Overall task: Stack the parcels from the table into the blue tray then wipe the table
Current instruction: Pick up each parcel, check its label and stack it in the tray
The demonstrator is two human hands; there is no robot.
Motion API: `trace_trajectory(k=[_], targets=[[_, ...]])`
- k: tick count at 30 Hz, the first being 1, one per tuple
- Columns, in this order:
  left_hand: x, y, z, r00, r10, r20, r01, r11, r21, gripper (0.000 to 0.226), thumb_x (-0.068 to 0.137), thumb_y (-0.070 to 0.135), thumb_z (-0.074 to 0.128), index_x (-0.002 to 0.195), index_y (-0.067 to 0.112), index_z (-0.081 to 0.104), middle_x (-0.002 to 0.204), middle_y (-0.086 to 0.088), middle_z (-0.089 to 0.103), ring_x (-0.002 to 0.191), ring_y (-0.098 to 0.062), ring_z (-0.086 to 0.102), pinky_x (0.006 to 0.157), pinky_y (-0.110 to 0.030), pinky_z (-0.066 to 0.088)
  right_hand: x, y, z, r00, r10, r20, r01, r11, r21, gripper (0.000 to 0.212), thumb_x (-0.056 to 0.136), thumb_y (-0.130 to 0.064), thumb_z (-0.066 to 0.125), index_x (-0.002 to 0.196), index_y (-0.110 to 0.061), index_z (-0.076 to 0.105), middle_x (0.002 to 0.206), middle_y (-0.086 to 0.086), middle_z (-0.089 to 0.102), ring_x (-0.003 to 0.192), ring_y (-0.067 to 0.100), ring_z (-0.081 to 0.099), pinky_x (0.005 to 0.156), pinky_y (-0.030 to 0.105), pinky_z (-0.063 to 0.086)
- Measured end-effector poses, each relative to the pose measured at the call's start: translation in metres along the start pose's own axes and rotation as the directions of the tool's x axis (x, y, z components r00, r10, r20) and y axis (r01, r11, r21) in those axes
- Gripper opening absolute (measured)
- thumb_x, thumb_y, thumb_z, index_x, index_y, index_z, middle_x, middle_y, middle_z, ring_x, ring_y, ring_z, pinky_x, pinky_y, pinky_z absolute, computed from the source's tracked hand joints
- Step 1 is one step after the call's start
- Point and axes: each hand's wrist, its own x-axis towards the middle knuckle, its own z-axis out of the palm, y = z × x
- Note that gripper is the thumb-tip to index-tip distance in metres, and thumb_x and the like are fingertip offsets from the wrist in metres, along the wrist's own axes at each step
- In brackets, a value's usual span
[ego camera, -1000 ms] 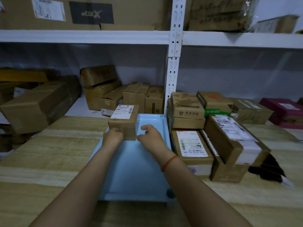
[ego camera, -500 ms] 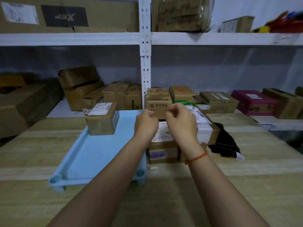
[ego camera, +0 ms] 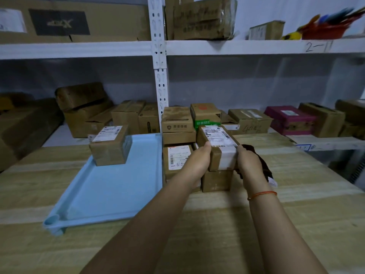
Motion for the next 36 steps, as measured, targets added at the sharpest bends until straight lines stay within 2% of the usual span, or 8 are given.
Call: trace_trajectory(k=[5, 14, 20, 24, 27, 30, 33, 36], targets=[[-0.011, -0.002, -0.004, 0.999, 0.052, -0.003, -0.052, 0.993, -0.111, 0.047, 0.103, 0.046, 0.028, 0.137, 0.025, 0.051, 0.131, 0.002, 0.06, 0.085, 0.0, 0.053, 0.061, -0.017, 0.038, -0.013, 0.004, -0.006, 0.997, -0.006, -0.078, 0.018, 0.987, 0.159, 0.042, 0.085, -0.041, 0.045, 0.11, -0.011, 0.06, 0.094, 0.007, 0.06, 0.099, 0.033, 0.059, 0.093, 0.053, 0.05], [-0.029, -0.012, -0.027, 0.989, 0.068, -0.131, -0.101, 0.959, -0.266, 0.014, 0.097, 0.034, 0.052, 0.1, 0.022, 0.057, 0.116, -0.006, 0.067, 0.107, -0.021, 0.064, 0.089, -0.037, 0.054, -0.052, 0.014, 0.008, 0.993, -0.104, -0.058, 0.119, 0.873, 0.473, 0.049, 0.052, -0.052, 0.056, 0.091, -0.024, 0.064, 0.099, -0.002, 0.067, 0.1, 0.021, 0.061, 0.092, 0.05, 0.05], [-0.052, -0.024, -0.05, 0.981, -0.006, -0.196, -0.09, 0.874, -0.477, 0.032, 0.09, 0.034, 0.063, 0.111, 0.013, 0.054, 0.115, -0.008, 0.067, 0.109, -0.024, 0.064, 0.094, -0.043, 0.053, -0.076, 0.013, 0.032, 0.969, -0.247, -0.026, 0.224, 0.826, 0.517, 0.03, 0.061, -0.044, 0.057, 0.081, -0.023, 0.061, 0.085, -0.006, 0.06, 0.089, 0.016, 0.057, 0.078, 0.041, 0.043], [-0.058, -0.03, -0.069, 0.968, 0.0, -0.251, -0.131, 0.852, -0.506, 0.03, 0.087, 0.028, 0.068, 0.106, 0.011, 0.053, 0.111, -0.008, 0.068, 0.108, -0.024, 0.064, 0.093, -0.046, 0.052, -0.083, 0.013, 0.049, 0.95, -0.31, 0.042, 0.234, 0.794, 0.561, 0.029, 0.067, -0.033, 0.056, 0.093, -0.023, 0.062, 0.095, -0.004, 0.065, 0.094, 0.017, 0.06, 0.08, 0.038, 0.046], [-0.061, -0.032, -0.077, 0.959, 0.025, -0.283, -0.174, 0.84, -0.514, 0.026, 0.087, 0.02, 0.067, 0.107, 0.01, 0.053, 0.111, -0.011, 0.068, 0.105, -0.023, 0.065, 0.089, -0.041, 0.055, -0.084, 0.014, 0.056, 0.933, -0.353, 0.076, 0.258, 0.798, 0.544, 0.024, 0.068, -0.026, 0.055, 0.09, -0.025, 0.064, 0.084, -0.013, 0.071, 0.092, 0.018, 0.063, 0.081, 0.042, 0.05], [-0.061, -0.036, -0.083, 0.938, 0.079, -0.338, -0.24, 0.85, -0.468, 0.04, 0.086, 0.012, 0.068, 0.121, 0.009, 0.049, 0.12, -0.013, 0.064, 0.102, -0.019, 0.066, 0.077, -0.03, 0.057, -0.082, 0.016, 0.061, 0.918, -0.379, 0.12, 0.283, 0.835, 0.473, 0.025, 0.071, -0.025, 0.058, 0.095, -0.027, 0.067, 0.095, -0.006, 0.073, 0.096, 0.019, 0.067, 0.085, 0.046, 0.054], [-0.058, -0.042, -0.085, 0.903, 0.158, -0.399, -0.316, 0.874, -0.37, 0.047, 0.082, 0.009, 0.072, 0.122, 0.012, 0.048, 0.125, -0.009, 0.059, 0.104, -0.016, 0.064, 0.068, -0.023, 0.055, -0.084, 0.015, 0.064, 0.896, -0.425, 0.127, 0.337, 0.839, 0.428, 0.022, 0.086, -0.012, 0.062, 0.102, -0.027, 0.062, 0.099, -0.004, 0.07, 0.092, 0.012, 0.067, 0.076, 0.03, 0.056], [-0.058, -0.046, -0.082, 0.871, 0.242, -0.427, -0.369, 0.897, -0.244, 0.047, 0.081, 0.006, 0.073, 0.119, 0.013, 0.046, 0.109, 0.001, 0.061, 0.082, 0.001, 0.067, 0.058, -0.011, 0.051, -0.086, 0.015, 0.066, 0.872, -0.479, 0.104, 0.418, 0.838, 0.352, 0.03, 0.089, -0.02, 0.065, 0.113, -0.032, 0.052, 0.109, -0.007, 0.064, 0.098, 0.006, 0.062, 0.076, 0.02, 0.05]])
